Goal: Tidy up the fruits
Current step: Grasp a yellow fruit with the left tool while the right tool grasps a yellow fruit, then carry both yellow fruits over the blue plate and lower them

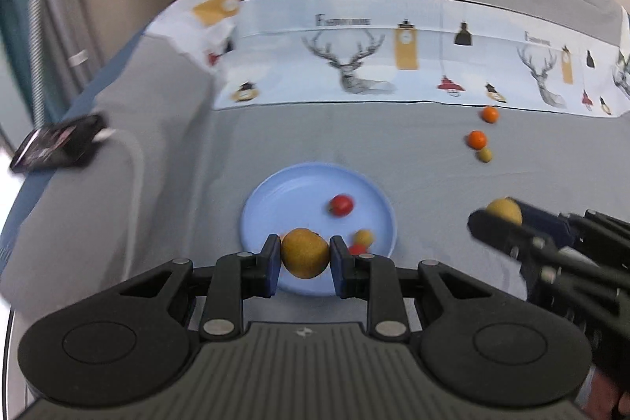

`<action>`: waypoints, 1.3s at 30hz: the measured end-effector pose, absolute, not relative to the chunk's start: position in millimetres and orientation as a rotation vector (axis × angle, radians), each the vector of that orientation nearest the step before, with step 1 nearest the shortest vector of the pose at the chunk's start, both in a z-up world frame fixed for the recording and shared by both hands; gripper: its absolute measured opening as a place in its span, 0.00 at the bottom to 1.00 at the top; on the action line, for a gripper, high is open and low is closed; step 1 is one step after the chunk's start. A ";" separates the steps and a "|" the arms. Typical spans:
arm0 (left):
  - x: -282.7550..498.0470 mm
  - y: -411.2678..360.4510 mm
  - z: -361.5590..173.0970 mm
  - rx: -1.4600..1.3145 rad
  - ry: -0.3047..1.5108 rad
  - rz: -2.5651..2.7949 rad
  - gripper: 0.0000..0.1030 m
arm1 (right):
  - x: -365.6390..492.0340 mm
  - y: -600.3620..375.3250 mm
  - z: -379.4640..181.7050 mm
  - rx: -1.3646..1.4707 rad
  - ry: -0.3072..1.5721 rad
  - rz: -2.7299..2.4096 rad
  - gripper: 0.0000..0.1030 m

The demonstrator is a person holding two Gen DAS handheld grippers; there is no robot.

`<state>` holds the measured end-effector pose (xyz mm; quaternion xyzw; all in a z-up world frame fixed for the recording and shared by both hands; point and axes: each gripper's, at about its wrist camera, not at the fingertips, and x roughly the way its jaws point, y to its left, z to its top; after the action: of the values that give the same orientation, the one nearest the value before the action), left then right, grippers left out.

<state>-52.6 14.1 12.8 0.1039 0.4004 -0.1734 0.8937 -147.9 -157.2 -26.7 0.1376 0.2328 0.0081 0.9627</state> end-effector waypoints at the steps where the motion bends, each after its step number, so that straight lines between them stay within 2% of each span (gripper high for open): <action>1: -58.1 22.7 12.4 0.208 0.828 -0.354 0.28 | -151.4 -145.9 -24.4 0.255 0.477 0.040 0.29; 6: -81.6 57.2 10.7 0.162 0.818 -0.341 0.28 | -165.8 -97.4 -16.5 0.149 0.511 0.098 0.29; 14: -91.2 85.1 18.2 0.091 0.785 -0.340 0.28 | -168.2 -71.0 -8.6 0.084 0.530 0.102 0.29; 39: -78.0 84.0 13.9 0.071 0.803 -0.339 0.28 | -155.3 -67.3 -14.5 0.074 0.569 0.090 0.29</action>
<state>-78.0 84.0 13.9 0.0345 0.3889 -0.1643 0.9059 -155.3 -67.3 -14.5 0.0365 0.2806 0.0443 0.9581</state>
